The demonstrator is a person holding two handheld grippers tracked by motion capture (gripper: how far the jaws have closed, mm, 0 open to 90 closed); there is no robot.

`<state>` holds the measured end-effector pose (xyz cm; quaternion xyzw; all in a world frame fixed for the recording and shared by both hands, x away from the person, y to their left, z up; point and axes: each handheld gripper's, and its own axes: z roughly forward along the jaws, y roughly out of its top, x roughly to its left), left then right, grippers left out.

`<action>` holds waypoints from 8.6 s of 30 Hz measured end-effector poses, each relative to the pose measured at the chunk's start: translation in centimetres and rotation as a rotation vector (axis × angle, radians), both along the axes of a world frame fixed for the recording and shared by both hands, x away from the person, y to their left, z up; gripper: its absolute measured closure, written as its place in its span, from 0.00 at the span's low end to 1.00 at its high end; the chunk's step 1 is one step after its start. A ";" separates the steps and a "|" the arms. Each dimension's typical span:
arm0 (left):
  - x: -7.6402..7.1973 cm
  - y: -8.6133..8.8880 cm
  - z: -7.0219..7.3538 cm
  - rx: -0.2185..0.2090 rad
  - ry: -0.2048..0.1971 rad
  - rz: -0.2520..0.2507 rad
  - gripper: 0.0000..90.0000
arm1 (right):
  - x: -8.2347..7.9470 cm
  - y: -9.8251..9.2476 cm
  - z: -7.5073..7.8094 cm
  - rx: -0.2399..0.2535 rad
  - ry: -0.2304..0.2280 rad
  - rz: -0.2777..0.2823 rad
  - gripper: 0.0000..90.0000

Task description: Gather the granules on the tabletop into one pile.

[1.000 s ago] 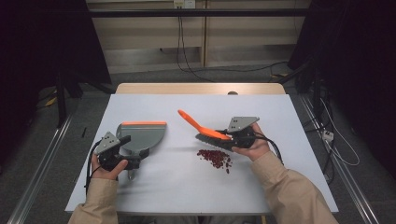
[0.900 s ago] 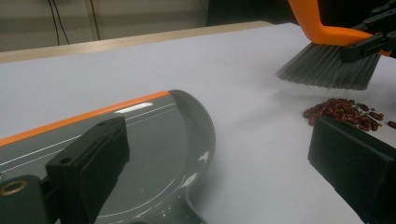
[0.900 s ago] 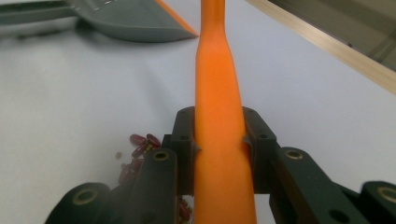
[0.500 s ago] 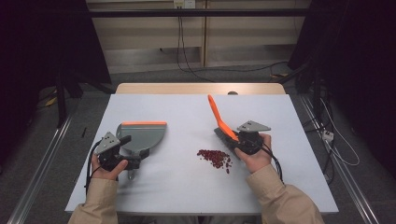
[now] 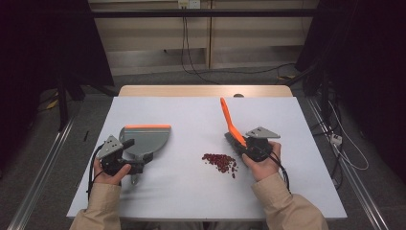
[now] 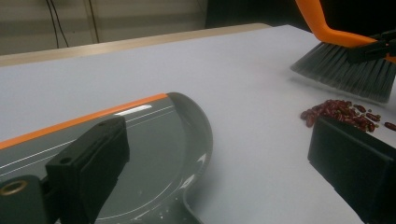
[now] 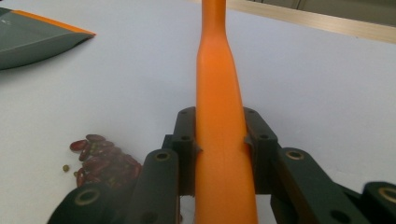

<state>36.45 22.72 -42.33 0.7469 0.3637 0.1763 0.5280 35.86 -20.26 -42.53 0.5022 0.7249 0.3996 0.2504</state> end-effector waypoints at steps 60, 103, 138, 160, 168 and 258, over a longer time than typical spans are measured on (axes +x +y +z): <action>0.1 -0.1 -0.1 -0.001 0.007 -0.002 0.06 | 0.1 2.2 1.0 0.133 -0.086 0.188 0.79; 0.0 -0.1 0.0 0.000 0.004 -0.003 0.06 | -0.5 1.5 0.4 0.138 -0.006 0.894 0.79; 0.1 0.0 -0.1 0.002 0.010 0.001 0.06 | 2.0 2.1 -1.7 0.120 -0.026 0.979 0.79; 0.2 0.0 -0.1 -0.002 0.011 -0.004 0.06 | 3.1 2.6 -0.2 0.159 -0.048 0.858 0.79; 0.1 0.0 -0.1 -0.008 0.012 -0.007 0.06 | 1.9 1.1 1.5 0.187 -0.091 0.526 0.79; -0.5 -0.1 0.3 0.049 0.089 0.025 0.07 | -1.7 0.7 -1.1 0.114 -0.168 -0.021 0.79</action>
